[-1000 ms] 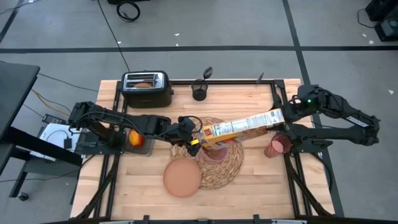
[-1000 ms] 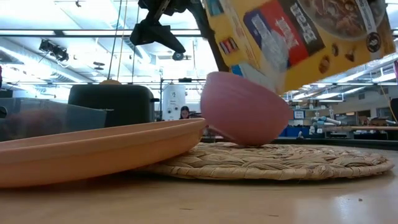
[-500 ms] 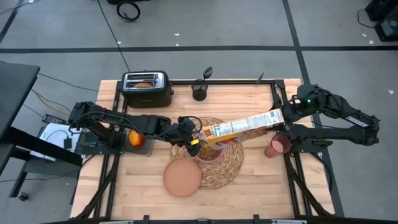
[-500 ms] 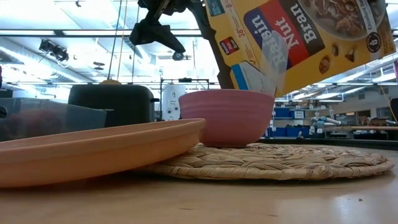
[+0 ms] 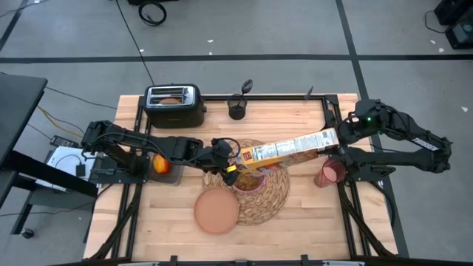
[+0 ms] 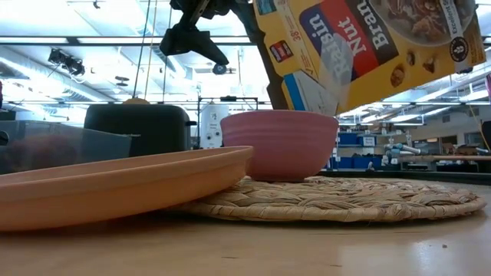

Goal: Arrange a breakfast setting
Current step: Pour the cereal from the yellow cereal box into the pink bowl

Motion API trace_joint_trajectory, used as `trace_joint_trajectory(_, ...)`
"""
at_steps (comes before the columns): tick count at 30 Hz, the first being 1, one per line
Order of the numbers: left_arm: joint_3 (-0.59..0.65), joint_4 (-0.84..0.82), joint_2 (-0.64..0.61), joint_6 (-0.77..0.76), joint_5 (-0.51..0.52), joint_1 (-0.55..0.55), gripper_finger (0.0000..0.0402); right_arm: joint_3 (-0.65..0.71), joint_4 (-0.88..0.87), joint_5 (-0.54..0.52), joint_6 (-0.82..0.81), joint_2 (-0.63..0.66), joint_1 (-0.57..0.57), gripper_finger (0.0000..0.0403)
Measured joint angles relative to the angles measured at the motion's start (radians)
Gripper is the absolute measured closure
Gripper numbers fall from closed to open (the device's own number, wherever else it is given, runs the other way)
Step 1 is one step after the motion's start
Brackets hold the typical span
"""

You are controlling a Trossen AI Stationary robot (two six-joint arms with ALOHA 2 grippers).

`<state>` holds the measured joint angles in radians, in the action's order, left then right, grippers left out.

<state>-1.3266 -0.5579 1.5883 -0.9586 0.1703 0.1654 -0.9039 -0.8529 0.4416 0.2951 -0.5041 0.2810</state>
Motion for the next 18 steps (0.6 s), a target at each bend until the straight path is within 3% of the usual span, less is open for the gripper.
trace_joint_trajectory(18, -0.001, 0.002, -0.029, -0.006, 0.0, 0.0, 0.0095, 0.004, 0.015, 0.006, -0.015, 0.005, 0.0, 0.0155)
